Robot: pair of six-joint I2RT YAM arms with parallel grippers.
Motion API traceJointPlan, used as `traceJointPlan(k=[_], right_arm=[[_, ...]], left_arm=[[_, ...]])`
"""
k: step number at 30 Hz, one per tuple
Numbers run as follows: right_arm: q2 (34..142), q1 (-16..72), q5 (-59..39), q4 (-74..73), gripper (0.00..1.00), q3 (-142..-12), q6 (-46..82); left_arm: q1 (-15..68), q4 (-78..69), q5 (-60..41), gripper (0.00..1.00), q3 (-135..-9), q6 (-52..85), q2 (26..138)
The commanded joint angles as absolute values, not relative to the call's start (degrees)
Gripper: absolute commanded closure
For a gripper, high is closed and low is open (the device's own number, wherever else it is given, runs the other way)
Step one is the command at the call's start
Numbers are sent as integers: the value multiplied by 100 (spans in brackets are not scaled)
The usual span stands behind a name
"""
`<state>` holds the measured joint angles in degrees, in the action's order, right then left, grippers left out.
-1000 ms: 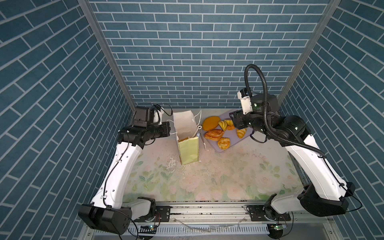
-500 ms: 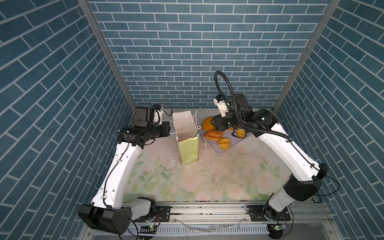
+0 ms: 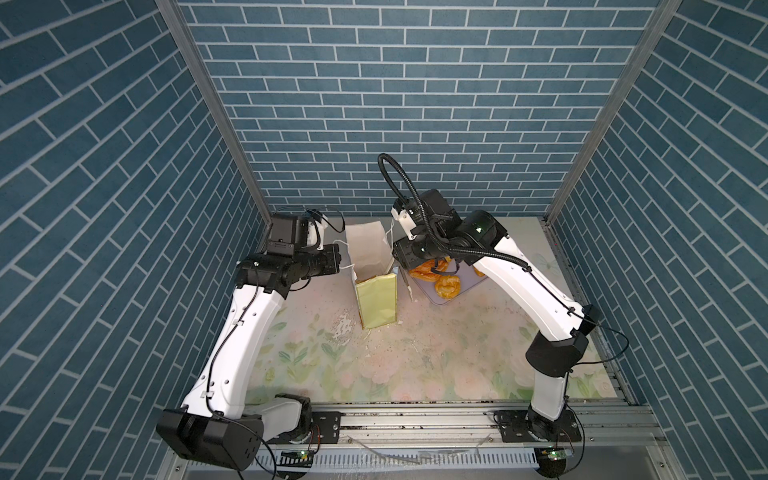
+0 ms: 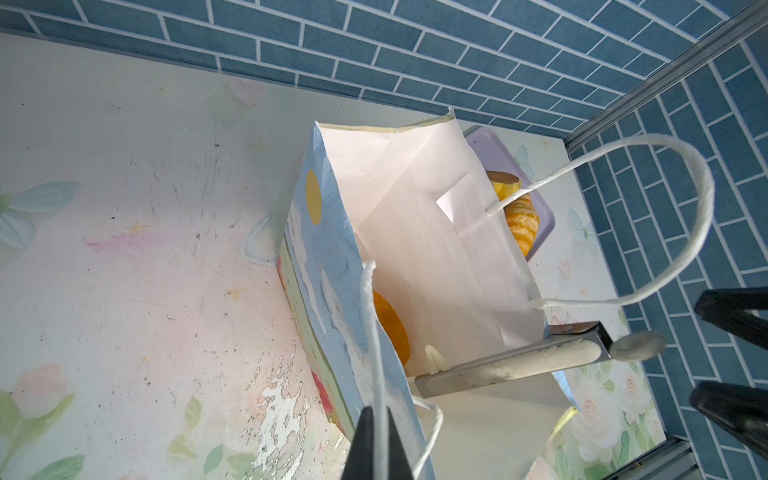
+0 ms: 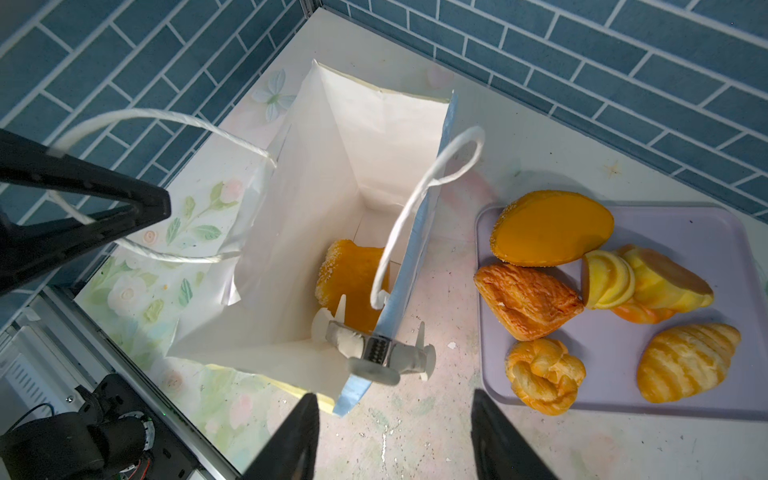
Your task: Place the fake bread into the paper bag
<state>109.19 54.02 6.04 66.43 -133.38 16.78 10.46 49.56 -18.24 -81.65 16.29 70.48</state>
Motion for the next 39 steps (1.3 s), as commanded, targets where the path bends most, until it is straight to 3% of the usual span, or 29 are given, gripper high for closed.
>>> traceJointPlan(k=[1,11,21,29,39], right_arm=[[11086,5433,613,6852,42,-13475,1999],[11469,5449,466,6692,50,-13781,2090],[11610,5449,376,6794,66,-13939,2149],[11841,5449,389,6981,58,-14059,2153],[11695,5456,361,6842,75,-14084,1978]], left_arm=[[1028,4933,-1863,95,-8092,1633,6963],[1027,4924,-1850,95,-8028,1650,6933],[1028,4940,-1823,95,-8004,1626,6930],[1028,4948,-1811,95,-8020,1618,6931],[1028,4957,-1773,95,-8048,1606,6949]])
